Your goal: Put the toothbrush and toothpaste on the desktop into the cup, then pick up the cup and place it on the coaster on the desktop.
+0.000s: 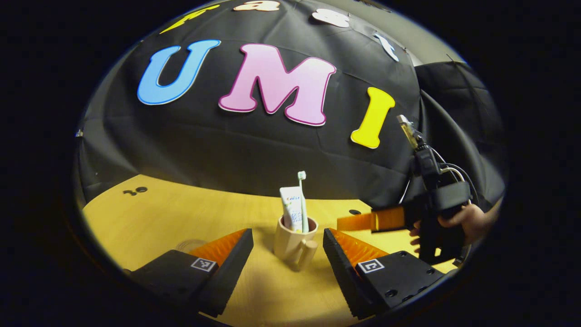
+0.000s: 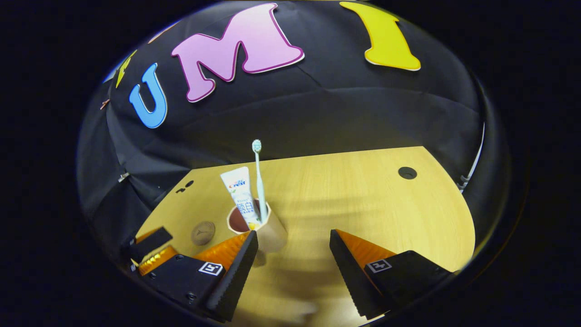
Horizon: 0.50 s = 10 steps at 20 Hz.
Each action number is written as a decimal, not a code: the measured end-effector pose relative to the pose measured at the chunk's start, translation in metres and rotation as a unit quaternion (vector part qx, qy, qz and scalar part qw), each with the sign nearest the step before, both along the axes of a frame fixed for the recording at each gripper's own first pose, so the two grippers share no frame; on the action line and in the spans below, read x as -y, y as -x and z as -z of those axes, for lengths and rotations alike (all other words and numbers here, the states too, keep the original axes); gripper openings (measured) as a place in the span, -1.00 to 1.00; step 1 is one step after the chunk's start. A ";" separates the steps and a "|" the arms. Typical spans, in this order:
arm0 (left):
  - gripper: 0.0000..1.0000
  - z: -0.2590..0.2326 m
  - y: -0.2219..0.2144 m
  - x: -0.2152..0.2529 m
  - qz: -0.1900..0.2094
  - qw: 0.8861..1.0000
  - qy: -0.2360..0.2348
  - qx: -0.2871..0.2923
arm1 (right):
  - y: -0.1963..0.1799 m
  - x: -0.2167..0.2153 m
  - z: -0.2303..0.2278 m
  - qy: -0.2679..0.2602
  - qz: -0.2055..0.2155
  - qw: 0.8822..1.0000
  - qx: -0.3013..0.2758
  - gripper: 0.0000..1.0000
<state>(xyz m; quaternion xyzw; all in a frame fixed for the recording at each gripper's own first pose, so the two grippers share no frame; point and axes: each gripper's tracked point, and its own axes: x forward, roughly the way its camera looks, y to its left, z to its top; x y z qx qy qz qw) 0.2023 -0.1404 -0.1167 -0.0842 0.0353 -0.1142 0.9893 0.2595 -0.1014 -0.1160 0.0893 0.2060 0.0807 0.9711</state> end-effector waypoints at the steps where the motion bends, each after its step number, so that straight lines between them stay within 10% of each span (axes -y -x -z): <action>1: 0.95 0.004 0.010 -0.006 -0.004 1.000 0.004 -0.011 | -0.003 -0.004 0.000 0.012 -0.004 1.000 -0.006 0.95; 10: 0.96 -0.002 0.046 -0.055 -0.066 0.996 0.035 -0.044 | -0.011 -0.056 0.021 0.046 -0.054 0.985 -0.158 0.95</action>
